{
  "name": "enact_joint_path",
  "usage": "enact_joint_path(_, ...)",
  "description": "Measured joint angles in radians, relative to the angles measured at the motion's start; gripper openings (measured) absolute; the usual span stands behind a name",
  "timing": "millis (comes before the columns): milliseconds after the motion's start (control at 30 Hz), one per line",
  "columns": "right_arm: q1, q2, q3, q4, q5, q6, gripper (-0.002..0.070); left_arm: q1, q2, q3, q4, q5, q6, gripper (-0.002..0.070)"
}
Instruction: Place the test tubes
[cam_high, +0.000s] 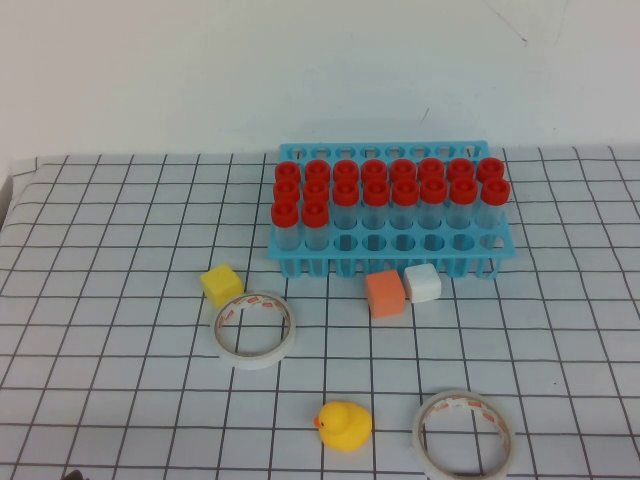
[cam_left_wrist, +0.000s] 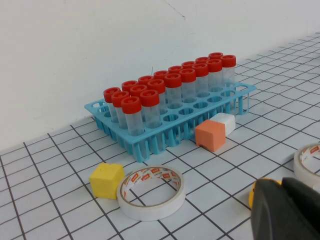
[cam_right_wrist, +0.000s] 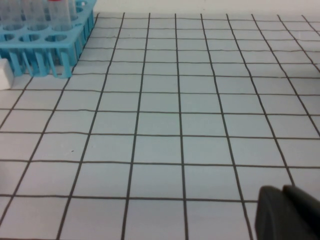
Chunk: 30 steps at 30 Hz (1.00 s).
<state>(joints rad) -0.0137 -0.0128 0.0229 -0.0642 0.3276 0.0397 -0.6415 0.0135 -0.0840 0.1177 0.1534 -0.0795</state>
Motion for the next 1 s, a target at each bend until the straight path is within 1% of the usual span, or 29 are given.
enact_joint_path(733,0.0,0.0,-0.001,-0.007,0.006,0.0,-0.0001,0.0,0.0,0.0,0.0,0.0,0.0,-0.0001)
enact_joint_path(800,0.0,0.0,-0.001,-0.007,0.006,0.0,-0.0001,0.01,0.0,0.007,0.008,0.001,0.014,-0.0001)
enact_joint_path(867,0.0,0.0,-0.001,-0.007,0.006,0.0,-0.0001,0.041,0.0,0.017,0.01,0.004,0.034,-0.0001)
enact_joint_path(933,0.0,0.0,-0.001,-0.007,0.006,0.0,-0.0001,0.106,0.0,0.026,0.01,0.004,0.041,-0.0001)
enact_joint_path(967,0.0,0.0,-0.001,-0.007,0.006,0.0,-0.0001,0.148,0.0,0.028,0.01,0.004,0.043,-0.0001)
enact_joint_path(1000,0.0,0.0,-0.001,-0.007,0.006,0.0,-0.0001,0.244,0.0,0.031,0.01,0.004,0.046,-0.0001)
